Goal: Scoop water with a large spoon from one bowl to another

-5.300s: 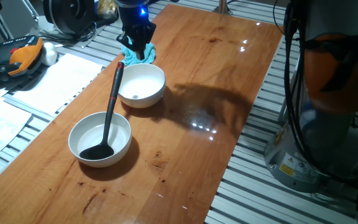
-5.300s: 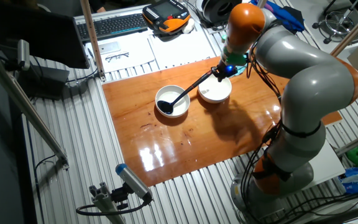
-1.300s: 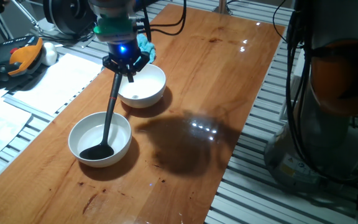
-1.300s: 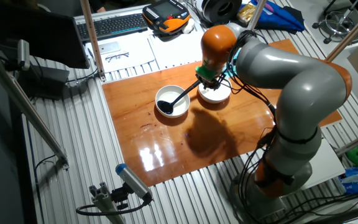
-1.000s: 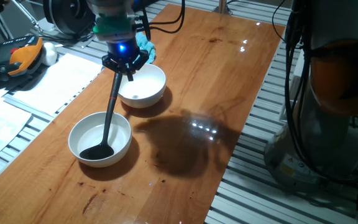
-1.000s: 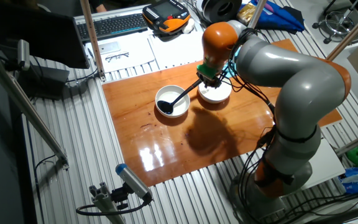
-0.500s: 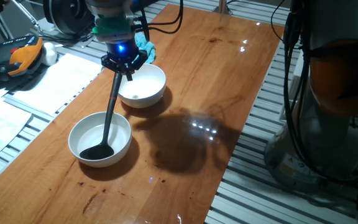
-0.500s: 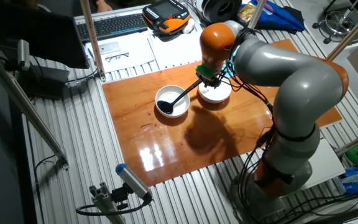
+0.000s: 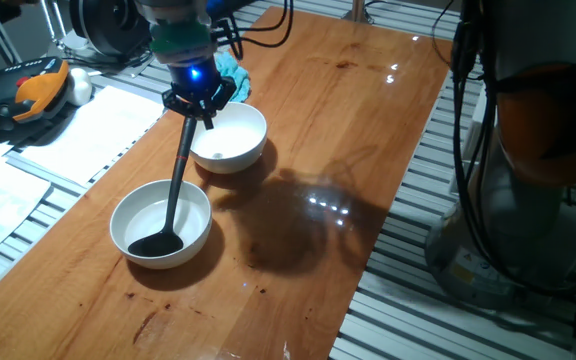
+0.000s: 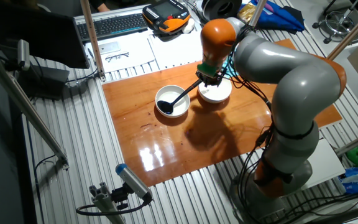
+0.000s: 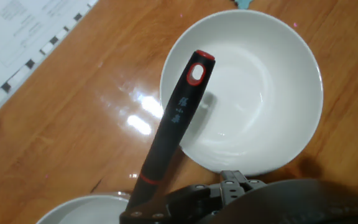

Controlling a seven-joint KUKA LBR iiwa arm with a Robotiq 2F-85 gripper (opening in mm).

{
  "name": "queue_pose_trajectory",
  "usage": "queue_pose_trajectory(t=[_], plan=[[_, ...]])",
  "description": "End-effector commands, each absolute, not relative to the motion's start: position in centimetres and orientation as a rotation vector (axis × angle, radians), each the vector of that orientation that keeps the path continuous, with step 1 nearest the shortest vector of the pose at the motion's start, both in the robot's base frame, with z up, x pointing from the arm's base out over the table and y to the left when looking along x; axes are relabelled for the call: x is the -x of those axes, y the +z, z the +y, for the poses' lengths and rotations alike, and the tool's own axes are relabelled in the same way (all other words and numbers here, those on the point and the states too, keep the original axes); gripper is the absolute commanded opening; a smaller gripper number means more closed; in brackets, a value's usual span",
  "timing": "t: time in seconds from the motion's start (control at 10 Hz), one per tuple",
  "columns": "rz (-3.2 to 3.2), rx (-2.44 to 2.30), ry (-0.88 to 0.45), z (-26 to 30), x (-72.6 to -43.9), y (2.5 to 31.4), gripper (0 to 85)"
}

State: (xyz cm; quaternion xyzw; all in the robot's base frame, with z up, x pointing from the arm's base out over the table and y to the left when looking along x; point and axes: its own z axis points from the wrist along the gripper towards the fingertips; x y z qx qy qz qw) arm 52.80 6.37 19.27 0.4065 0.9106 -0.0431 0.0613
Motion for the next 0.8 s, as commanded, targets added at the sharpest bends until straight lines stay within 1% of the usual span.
queue_pose_trajectory(t=[0.0, 0.3, 0.4, 0.5, 0.7], plan=[[2.72, -1.298, -0.122, 6.36, -52.8, 19.26, 0.0], [2.674, -1.406, -0.145, 6.36, -52.8, 19.26, 0.0], [2.66, -1.468, -0.181, 6.36, -52.8, 19.26, 0.0], [2.652, -1.497, -0.19, 6.36, -52.8, 19.26, 0.0], [2.647, -1.547, -0.171, 6.43, -53.29, 19.28, 0.0]])
